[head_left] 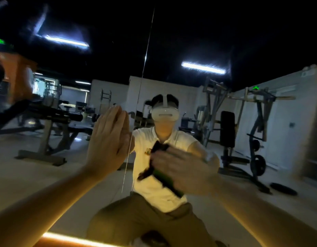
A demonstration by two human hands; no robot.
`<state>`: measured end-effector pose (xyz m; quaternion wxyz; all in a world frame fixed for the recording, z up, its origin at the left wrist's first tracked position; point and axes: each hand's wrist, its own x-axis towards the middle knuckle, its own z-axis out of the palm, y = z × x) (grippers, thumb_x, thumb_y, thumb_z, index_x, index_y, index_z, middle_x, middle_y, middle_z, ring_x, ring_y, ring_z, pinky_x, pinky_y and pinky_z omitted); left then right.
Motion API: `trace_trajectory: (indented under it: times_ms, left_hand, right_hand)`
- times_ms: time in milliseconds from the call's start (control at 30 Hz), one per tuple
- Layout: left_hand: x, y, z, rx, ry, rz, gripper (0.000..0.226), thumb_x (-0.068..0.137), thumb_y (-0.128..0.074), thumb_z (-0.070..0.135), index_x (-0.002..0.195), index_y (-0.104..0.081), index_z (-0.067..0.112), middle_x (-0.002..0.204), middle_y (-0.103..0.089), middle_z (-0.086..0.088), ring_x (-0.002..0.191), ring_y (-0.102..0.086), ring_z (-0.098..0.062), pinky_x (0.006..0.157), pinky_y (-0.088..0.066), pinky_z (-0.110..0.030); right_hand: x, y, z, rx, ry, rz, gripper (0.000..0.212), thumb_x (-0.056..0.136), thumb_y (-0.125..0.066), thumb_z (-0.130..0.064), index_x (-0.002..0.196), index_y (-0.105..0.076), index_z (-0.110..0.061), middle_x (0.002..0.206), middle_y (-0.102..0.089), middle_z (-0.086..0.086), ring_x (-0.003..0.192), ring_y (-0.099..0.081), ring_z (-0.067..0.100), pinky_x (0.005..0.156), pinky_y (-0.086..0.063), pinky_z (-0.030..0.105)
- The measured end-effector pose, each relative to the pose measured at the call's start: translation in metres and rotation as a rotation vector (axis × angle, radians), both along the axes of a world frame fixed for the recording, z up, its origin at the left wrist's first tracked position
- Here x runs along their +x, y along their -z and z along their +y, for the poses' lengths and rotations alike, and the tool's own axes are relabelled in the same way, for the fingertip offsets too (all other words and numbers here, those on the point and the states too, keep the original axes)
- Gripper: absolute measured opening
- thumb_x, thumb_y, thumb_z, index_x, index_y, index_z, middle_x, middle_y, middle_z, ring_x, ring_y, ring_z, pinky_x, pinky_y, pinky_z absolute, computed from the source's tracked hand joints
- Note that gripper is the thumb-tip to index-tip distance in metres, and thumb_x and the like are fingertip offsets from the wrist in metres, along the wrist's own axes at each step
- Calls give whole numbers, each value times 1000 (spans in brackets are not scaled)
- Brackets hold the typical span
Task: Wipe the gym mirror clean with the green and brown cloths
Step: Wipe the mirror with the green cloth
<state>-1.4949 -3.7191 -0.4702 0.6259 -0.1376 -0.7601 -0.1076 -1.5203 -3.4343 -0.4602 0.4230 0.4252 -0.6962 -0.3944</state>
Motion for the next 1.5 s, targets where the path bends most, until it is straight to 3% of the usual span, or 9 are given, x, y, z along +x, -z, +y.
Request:
trace_trajectory:
  times_ms: [100, 267, 400, 600, 933, 1033, 1300, 1433, 1500]
  left_hand:
    - [1, 17, -7, -59, -28, 27, 67, 106, -33, 40, 156, -33, -4, 164, -27, -26, 153, -26, -39, 125, -21, -55]
    - [-3, 38, -16, -44, -62, 110, 70, 103, -46, 33, 156, -23, -7, 165, -16, -32, 155, -20, -44, 123, -23, -59]
    - [-3, 58, -11, -37, -29, 55, 72, 103, -44, 34, 158, -21, -7, 167, -16, -29, 157, -14, -39, 128, -13, -49]
    - [-7, 65, 4, 2, -139, -20, 93, 97, -48, 52, 158, -17, -11, 167, -11, -33, 157, -10, -43, 128, -13, -55]
    - [-4, 63, 29, 85, -244, -92, 113, 93, -43, 73, 157, -12, -14, 165, -9, -36, 157, -8, -45, 126, -16, -59]
    - [1, 61, 33, 75, -281, -133, 114, 93, -39, 76, 159, -7, -11, 166, -6, -35, 157, -7, -44, 127, -16, -58]
    - [8, 56, 40, 110, -358, -274, 125, 87, -22, 91, 160, -1, -9, 168, -2, -32, 158, -3, -41, 127, -15, -57]
    - [12, 55, 37, 86, -383, -277, 120, 89, -24, 87, 160, -4, -8, 168, -6, -31, 158, -9, -40, 127, -18, -56]
    - [16, 55, 34, 57, -398, -272, 119, 91, -24, 87, 160, -9, -9, 168, -10, -31, 158, -12, -39, 126, -19, -55]
  right_hand:
    - [16, -53, 48, -644, 11, -14, 54, 89, -52, -25, 142, -46, -14, 146, -47, 8, 135, -46, 29, 109, -41, 35]
    - [6, -69, 35, -1310, 172, 204, 70, 98, -31, -28, 160, -20, 3, 167, -19, 25, 157, -16, 37, 127, -13, 55]
    - [10, -1, -46, -978, 40, 101, 61, 96, -52, -24, 148, -37, 3, 155, -39, 28, 148, -31, 43, 122, -27, 60]
    - [7, 43, -46, -144, 33, 38, 63, 103, -30, -36, 161, -24, -10, 168, -12, 12, 158, -10, 29, 128, 6, 47]
    - [-1, -51, 70, -1341, 144, 206, 65, 102, -28, -25, 161, -19, -1, 169, -18, 19, 158, -14, 32, 129, -10, 51]
    - [5, -25, 44, -1243, 153, 163, 61, 101, -34, -29, 151, -35, 5, 156, -39, 29, 149, -31, 43, 125, -17, 59]
    - [14, 24, 16, -106, -19, -3, 69, 104, -36, -41, 163, -21, -9, 171, -11, 14, 159, -3, 31, 128, 4, 51]
    - [52, -49, 56, -666, -159, 165, 54, 90, -67, -33, 138, -60, -10, 143, -59, 11, 133, -53, 25, 112, -37, 35]
    - [57, -93, 71, -1013, -190, 134, 48, 96, -59, -9, 140, -53, 9, 144, -54, 31, 132, -51, 44, 112, -30, 43]
